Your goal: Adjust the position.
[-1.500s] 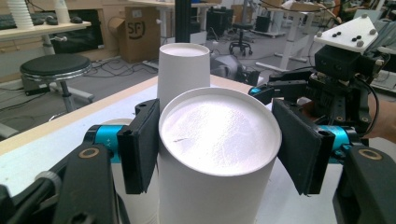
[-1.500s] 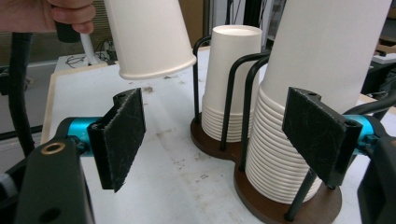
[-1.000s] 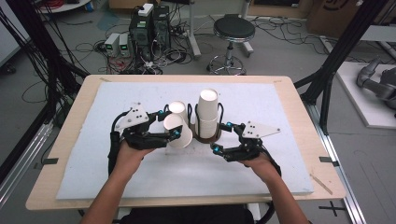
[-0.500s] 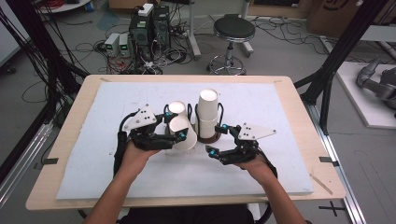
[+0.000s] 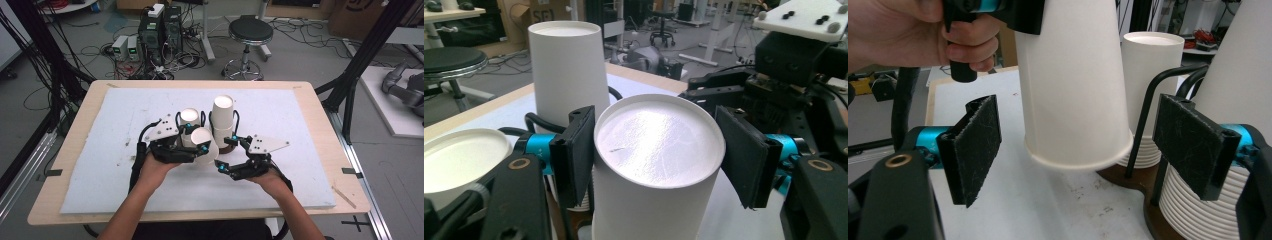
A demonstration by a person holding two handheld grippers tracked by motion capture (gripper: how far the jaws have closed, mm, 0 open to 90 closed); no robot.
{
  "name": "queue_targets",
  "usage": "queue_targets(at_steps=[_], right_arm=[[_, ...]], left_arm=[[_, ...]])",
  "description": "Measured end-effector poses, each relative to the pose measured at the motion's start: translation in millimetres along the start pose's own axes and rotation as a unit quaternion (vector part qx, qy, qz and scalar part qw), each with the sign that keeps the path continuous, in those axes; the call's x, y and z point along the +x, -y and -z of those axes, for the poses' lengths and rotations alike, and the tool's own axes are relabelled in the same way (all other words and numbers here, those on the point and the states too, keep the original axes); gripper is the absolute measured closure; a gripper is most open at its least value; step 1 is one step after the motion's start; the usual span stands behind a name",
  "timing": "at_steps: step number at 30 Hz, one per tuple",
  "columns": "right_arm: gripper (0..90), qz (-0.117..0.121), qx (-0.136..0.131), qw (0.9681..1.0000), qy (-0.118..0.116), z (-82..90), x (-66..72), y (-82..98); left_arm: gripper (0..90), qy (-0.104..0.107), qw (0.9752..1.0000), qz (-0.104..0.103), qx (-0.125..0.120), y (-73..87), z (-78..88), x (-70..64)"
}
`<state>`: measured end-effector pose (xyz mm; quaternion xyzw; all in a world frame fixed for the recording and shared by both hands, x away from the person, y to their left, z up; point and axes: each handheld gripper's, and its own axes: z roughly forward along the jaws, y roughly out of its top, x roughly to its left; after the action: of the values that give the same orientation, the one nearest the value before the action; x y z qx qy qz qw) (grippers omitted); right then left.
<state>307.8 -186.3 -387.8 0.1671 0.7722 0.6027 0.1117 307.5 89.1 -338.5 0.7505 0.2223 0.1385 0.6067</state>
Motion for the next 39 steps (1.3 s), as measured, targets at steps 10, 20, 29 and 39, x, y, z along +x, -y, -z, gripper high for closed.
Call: queue_targets(at_steps=[10,20,29,39], right_arm=[[19.9,0.006,0.011,0.9999,-0.012,-15.7,1.5,0.7],[19.9,0.005,0.016,0.9996,-0.023,-21.7,0.3,1.9],[25.9,0.022,0.010,0.9990,-0.037,-20.5,1.7,0.7],[28.5,0.028,0.014,0.9980,-0.054,-19.6,5.7,0.1]], left_arm=[[35.7,0.022,0.9998,-0.003,0.002,-0.2,-4.7,-6.5],[35.9,0.049,0.9988,0.003,-0.005,-2.1,-6.1,-9.8],[35.8,0.058,0.9983,0.003,-0.008,-1.7,-4.0,-10.3],[34.8,0.065,0.9979,-0.001,-0.006,-0.6,2.4,-13.8]])
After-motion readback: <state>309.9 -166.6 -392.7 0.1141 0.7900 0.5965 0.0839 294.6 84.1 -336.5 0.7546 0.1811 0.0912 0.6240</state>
